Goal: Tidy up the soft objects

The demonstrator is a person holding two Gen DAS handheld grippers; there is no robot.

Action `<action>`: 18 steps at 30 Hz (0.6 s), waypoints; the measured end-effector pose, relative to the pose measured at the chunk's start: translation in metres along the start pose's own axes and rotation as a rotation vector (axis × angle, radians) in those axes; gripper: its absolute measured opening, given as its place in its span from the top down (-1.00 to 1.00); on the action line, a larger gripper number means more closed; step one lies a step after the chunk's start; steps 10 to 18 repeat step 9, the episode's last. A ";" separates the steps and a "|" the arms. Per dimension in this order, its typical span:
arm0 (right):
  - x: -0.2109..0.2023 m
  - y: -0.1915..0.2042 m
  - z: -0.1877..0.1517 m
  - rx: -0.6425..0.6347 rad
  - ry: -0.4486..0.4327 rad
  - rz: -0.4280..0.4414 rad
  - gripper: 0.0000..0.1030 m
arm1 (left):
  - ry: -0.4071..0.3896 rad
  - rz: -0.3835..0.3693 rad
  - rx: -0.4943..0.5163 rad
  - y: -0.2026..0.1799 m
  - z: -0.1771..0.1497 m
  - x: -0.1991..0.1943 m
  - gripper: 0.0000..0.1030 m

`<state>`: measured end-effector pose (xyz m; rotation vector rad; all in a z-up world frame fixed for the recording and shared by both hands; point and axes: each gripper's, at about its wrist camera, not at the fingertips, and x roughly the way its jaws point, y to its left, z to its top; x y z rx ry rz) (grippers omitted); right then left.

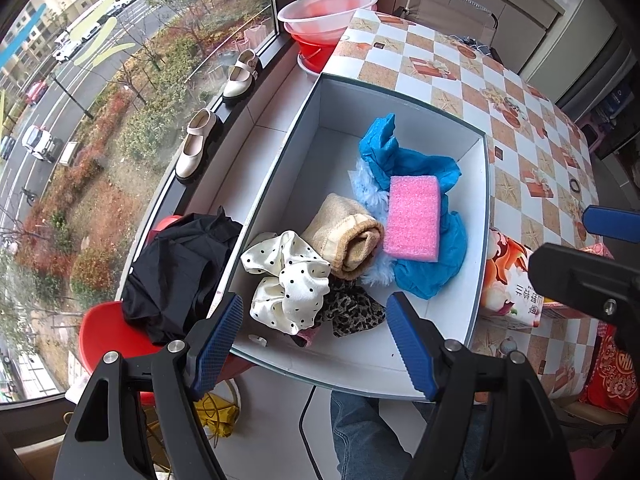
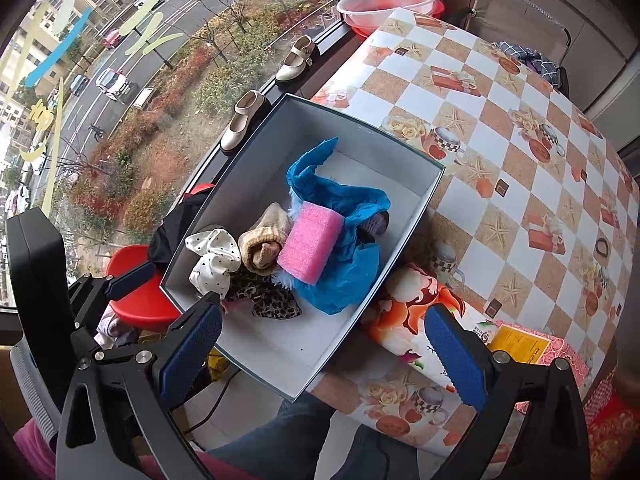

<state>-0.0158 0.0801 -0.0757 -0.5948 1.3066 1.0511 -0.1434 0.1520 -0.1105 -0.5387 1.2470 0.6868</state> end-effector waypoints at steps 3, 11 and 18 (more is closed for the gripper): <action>0.001 0.000 0.000 0.002 0.003 -0.006 -0.98 | 0.007 0.003 0.003 0.000 -0.001 0.001 -0.51; 0.005 0.000 -0.001 0.010 0.009 -0.011 -0.98 | -0.068 -0.068 -0.033 0.008 -0.001 -0.004 -0.51; 0.005 0.000 -0.001 0.010 0.009 -0.011 -0.98 | -0.068 -0.068 -0.033 0.008 -0.001 -0.004 -0.51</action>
